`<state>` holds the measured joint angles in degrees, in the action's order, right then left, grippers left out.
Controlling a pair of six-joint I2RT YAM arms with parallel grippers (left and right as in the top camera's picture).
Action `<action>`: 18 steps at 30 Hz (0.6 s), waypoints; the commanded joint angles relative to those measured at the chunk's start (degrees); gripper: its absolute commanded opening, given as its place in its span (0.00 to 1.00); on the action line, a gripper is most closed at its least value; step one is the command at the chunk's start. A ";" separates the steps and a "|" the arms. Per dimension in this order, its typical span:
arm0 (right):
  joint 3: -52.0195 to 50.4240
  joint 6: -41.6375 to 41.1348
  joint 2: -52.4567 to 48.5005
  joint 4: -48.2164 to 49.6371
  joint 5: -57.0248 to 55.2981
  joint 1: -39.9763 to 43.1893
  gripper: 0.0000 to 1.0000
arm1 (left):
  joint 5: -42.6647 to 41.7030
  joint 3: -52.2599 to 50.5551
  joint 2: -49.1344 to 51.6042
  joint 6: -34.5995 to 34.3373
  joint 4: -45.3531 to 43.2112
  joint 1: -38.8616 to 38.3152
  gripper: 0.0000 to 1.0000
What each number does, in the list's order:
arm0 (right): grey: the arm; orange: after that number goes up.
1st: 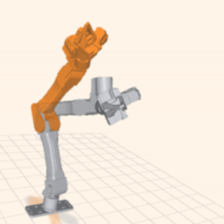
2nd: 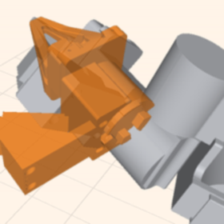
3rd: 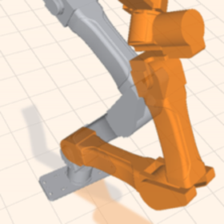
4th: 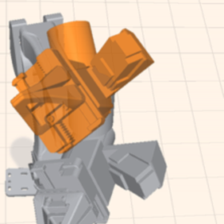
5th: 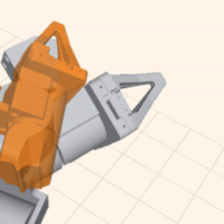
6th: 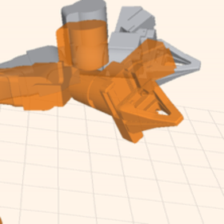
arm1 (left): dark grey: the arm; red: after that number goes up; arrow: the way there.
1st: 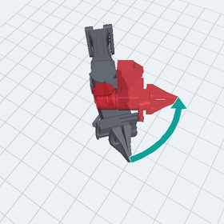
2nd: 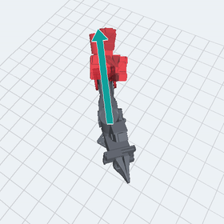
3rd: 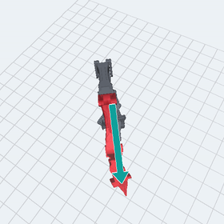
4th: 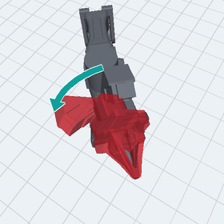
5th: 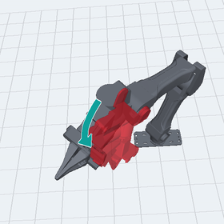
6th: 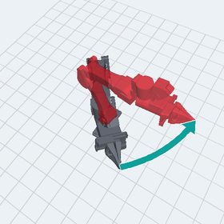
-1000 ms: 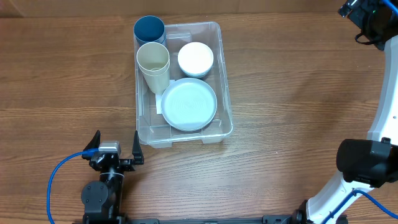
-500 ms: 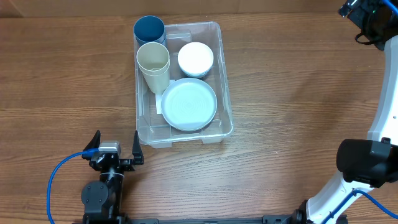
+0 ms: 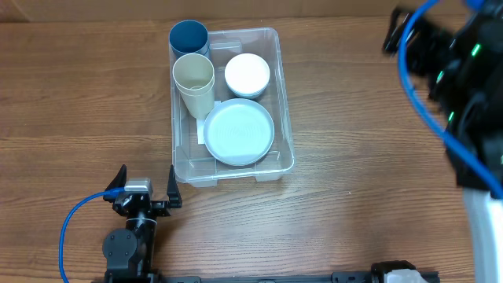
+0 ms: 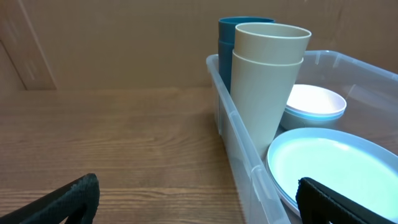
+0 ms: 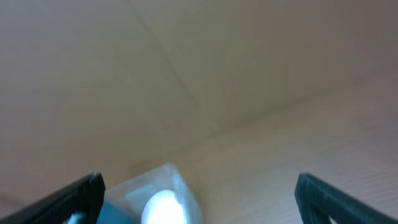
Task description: Pack container
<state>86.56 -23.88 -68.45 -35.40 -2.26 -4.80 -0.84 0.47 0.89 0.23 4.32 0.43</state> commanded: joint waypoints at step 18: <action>-82.90 19.41 66.93 37.48 8.41 1.55 1.00 | 0.13 -0.20 -0.63 1.07 0.15 0.39 1.00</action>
<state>6.02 -4.86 -5.50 1.45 5.78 -3.40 -0.84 0.47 0.86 0.23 4.36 0.43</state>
